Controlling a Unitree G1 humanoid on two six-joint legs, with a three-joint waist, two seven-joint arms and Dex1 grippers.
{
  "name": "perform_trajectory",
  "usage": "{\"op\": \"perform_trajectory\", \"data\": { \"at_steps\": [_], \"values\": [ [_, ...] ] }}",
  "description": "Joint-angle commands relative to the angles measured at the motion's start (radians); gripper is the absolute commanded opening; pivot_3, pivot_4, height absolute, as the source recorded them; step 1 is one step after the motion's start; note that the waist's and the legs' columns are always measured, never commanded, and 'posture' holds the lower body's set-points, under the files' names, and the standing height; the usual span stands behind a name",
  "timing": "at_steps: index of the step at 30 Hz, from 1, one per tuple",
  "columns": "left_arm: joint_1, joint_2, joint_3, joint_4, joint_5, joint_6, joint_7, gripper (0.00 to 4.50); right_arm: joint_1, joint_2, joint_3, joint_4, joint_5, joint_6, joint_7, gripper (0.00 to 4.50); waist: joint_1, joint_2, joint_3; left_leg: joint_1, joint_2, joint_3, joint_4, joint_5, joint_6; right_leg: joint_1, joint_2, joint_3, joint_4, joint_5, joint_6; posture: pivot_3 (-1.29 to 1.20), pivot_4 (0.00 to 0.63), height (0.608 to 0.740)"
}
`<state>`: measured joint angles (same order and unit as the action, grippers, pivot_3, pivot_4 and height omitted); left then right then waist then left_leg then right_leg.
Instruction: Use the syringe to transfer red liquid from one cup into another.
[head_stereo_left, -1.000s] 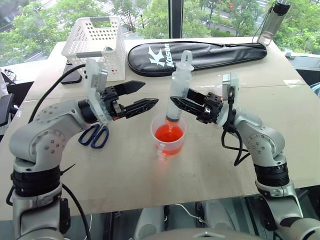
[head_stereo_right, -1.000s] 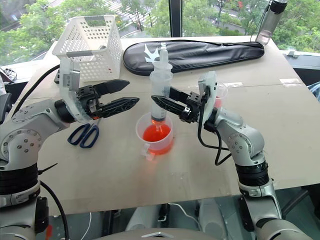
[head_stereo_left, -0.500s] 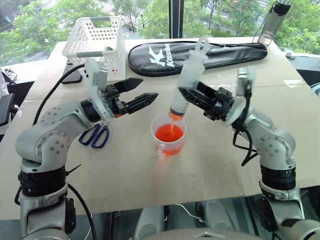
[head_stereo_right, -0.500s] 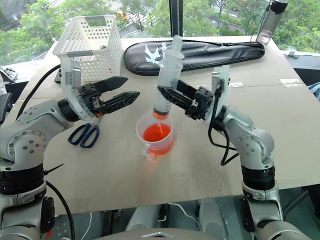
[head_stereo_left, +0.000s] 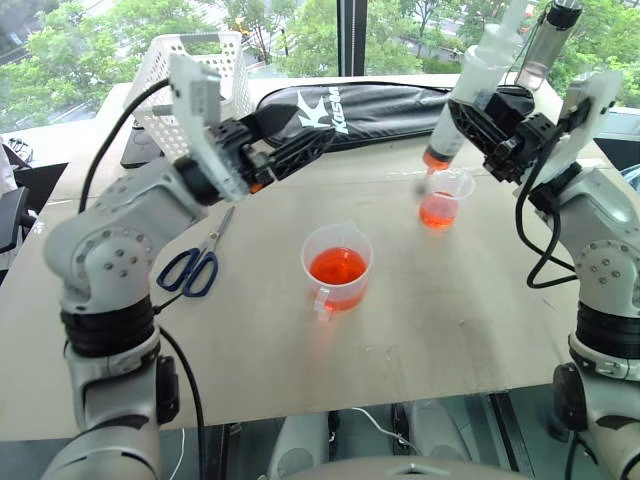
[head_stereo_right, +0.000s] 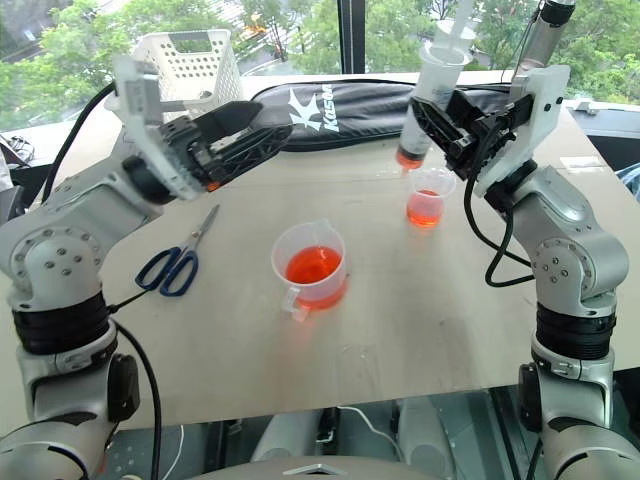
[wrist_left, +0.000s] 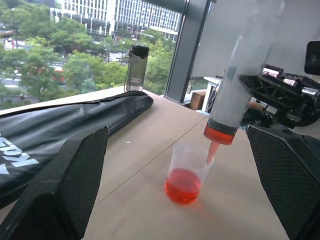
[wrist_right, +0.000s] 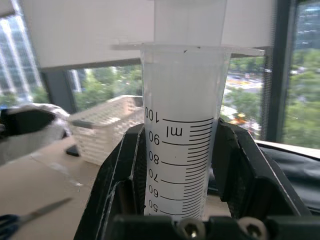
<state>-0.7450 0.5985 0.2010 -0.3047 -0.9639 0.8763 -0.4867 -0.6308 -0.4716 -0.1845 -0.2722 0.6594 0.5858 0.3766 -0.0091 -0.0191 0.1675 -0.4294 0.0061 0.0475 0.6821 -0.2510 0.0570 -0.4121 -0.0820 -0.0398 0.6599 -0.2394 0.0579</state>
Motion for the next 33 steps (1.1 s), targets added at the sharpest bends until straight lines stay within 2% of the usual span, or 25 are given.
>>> {"op": "perform_trajectory", "data": {
  "at_steps": [1, 9, 15, 20, 23, 27, 28, 33],
  "values": [
    [-0.077, -0.011, -0.033, 0.028, 0.035, -0.017, -0.011, 4.49, -0.031, -0.010, 0.029, 0.054, -0.108, -0.088, 0.009, 1.44, -0.001, 0.000, 0.000, 0.000, 0.000, 0.000, 0.000, 0.000, 0.000, 0.000, 0.000, 0.000, 0.000, 0.000, 0.000, 0.00, 0.150, 0.724],
    [-0.200, -0.065, -0.134, 0.184, 0.202, -0.096, -0.067, 4.49, -0.027, 0.022, 0.092, 0.213, -0.290, -0.216, 0.011, 1.42, -0.003, 0.000, 0.000, -0.001, 0.000, 0.001, 0.000, 0.000, 0.000, -0.001, 0.000, 0.001, 0.000, 0.000, 0.000, 0.00, 0.150, 0.724],
    [-0.306, -0.130, -0.243, 0.318, 0.338, -0.172, -0.148, 4.49, 0.000, 0.046, 0.109, 0.213, -0.328, -0.249, 0.032, 1.42, 0.006, 0.000, 0.000, -0.002, 0.000, 0.000, 0.000, 0.000, 0.000, -0.001, 0.000, -0.001, -0.002, 0.000, 0.000, 0.00, 0.150, 0.724],
    [-0.427, -0.226, -0.300, 0.528, 0.456, -0.284, -0.203, 4.49, 0.007, 0.060, 0.112, 0.240, -0.350, -0.287, 0.053, 1.42, 0.006, 0.000, 0.000, -0.002, -0.001, 0.000, 0.000, 0.000, 0.000, -0.001, 0.000, -0.001, -0.002, 0.000, 0.000, 0.00, 0.150, 0.724],
    [-0.477, -0.273, -0.318, 0.647, 0.523, -0.370, -0.233, 3.75, 0.008, 0.071, 0.110, 0.250, -0.345, -0.310, 0.074, 1.42, 0.003, 0.000, 0.000, -0.002, -0.001, 0.000, 0.000, 0.000, 0.000, -0.001, 0.000, 0.000, -0.002, 0.000, 0.000, 0.00, 0.150, 0.724],
    [-0.551, -0.327, -0.325, 0.837, 0.608, -0.487, -0.255, 1.77, 0.013, 0.077, 0.107, 0.252, -0.330, -0.346, 0.120, 1.42, -0.003, 0.000, 0.000, -0.002, 0.000, 0.001, -0.001, 0.000, 0.000, -0.001, 0.000, 0.000, -0.002, 0.000, 0.000, 0.00, 0.150, 0.724],
    [-0.566, -0.338, -0.322, 0.872, 0.623, -0.510, -0.260, 1.65, 0.015, 0.077, 0.106, 0.252, -0.328, -0.351, 0.131, 1.42, -0.004, 0.000, 0.000, -0.002, 0.000, 0.001, -0.001, 0.000, 0.000, -0.001, 0.000, 0.000, -0.002, 0.000, 0.000, 0.00, 0.150, 0.724],
    [-0.633, -0.389, -0.309, 1.014, 0.668, -0.607, -0.310, 1.65, 0.028, 0.059, 0.113, 0.256, -0.326, -0.366, 0.197, 1.42, -0.002, 0.000, 0.001, -0.002, 0.000, 0.001, -0.001, 0.000, 0.000, -0.001, 0.000, -0.001, -0.002, 0.000, 0.000, 0.00, 0.150, 0.724]
  ]
}}
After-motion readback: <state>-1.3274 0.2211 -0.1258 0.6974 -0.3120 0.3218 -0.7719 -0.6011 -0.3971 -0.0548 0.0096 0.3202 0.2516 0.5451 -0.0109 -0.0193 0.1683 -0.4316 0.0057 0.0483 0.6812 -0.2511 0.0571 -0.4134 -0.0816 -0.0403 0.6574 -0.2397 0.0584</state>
